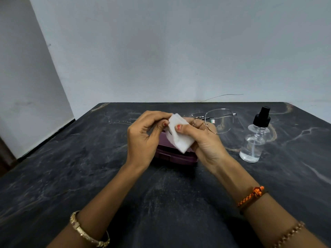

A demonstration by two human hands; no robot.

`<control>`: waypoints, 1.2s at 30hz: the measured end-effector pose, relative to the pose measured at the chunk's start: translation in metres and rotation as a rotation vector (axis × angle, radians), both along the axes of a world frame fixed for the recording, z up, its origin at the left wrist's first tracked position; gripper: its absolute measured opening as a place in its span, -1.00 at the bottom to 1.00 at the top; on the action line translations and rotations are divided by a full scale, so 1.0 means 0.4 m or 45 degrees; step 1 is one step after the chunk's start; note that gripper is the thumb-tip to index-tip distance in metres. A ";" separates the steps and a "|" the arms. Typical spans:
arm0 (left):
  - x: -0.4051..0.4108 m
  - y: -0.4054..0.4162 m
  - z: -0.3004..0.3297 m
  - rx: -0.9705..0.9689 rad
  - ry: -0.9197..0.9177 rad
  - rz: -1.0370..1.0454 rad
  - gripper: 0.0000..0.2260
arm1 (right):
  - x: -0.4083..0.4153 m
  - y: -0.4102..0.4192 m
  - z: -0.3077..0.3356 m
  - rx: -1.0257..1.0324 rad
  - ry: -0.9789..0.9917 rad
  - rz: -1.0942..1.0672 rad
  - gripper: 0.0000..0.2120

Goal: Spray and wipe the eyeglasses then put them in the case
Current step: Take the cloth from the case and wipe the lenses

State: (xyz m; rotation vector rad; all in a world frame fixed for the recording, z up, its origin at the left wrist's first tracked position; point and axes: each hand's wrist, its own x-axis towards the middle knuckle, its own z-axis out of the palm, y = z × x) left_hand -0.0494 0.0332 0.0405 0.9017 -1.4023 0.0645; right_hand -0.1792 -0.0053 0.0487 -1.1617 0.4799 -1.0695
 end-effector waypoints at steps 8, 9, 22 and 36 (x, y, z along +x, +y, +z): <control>0.007 -0.002 0.007 0.030 0.092 -0.043 -0.80 | -0.018 -0.012 0.014 0.008 0.016 -0.113 -0.88; 0.007 -0.002 0.007 0.036 0.098 -0.049 -0.79 | -0.016 -0.013 0.014 0.036 -0.003 -0.127 -0.89; -0.008 -0.001 0.000 0.038 0.071 -0.106 -0.77 | 0.018 0.015 0.014 0.456 -0.453 -0.073 -0.97; -0.014 -0.003 -0.010 -0.079 0.086 -0.042 -0.78 | 0.015 0.018 -0.003 0.133 -0.168 0.066 -0.91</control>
